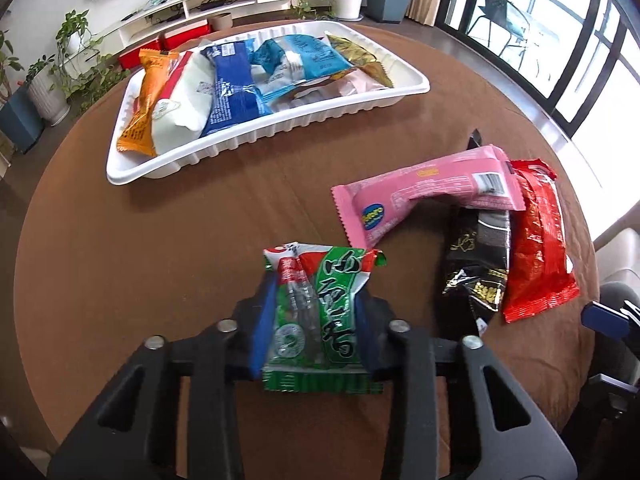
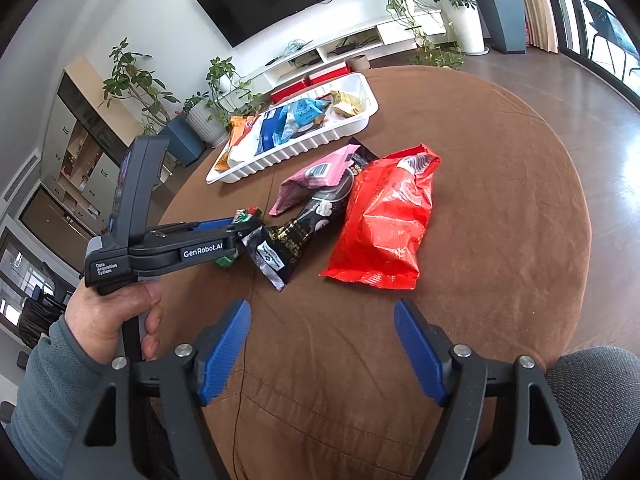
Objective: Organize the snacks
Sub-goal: 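Grasp the green packet with the left tool while the right tool reaches for the red bag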
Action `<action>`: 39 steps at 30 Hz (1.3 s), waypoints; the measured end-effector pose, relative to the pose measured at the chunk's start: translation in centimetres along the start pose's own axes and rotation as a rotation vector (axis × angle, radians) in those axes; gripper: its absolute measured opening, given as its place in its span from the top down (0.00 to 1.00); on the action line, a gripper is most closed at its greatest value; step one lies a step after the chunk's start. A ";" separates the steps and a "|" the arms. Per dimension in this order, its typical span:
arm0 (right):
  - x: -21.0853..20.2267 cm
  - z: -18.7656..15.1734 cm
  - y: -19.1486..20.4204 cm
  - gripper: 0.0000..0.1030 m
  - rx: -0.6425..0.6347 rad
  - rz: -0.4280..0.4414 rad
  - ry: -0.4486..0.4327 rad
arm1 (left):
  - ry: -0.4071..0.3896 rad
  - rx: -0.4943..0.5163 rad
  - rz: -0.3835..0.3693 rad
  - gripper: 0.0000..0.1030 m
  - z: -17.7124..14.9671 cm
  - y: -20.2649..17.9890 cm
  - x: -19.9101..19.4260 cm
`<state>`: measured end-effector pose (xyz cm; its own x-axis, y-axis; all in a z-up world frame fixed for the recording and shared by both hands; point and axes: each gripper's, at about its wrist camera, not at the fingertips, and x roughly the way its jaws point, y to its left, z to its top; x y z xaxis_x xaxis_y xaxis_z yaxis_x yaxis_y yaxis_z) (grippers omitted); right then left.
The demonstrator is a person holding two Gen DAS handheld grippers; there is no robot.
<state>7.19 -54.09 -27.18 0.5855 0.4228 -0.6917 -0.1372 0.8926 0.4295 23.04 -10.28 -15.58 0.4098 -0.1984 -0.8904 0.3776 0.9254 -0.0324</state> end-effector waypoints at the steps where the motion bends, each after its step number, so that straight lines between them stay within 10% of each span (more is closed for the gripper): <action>1: 0.0 0.0 0.0 0.26 -0.001 -0.002 0.000 | -0.002 0.004 0.001 0.72 0.1 0.0 0.1; 29: 7.2 6.8 -1.5 0.34 -0.046 -0.201 0.120 | -0.045 -0.050 -0.114 0.73 -5.9 1.0 -2.1; 39: 6.8 6.8 -2.5 0.55 -0.043 -0.170 0.118 | -0.057 -0.064 -0.131 0.73 -6.7 1.1 -2.8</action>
<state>16.93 -54.50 -29.02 0.5061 0.2784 -0.8163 -0.0797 0.9575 0.2771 16.76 -6.55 -16.15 0.4076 -0.3347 -0.8496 0.3778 0.9089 -0.1767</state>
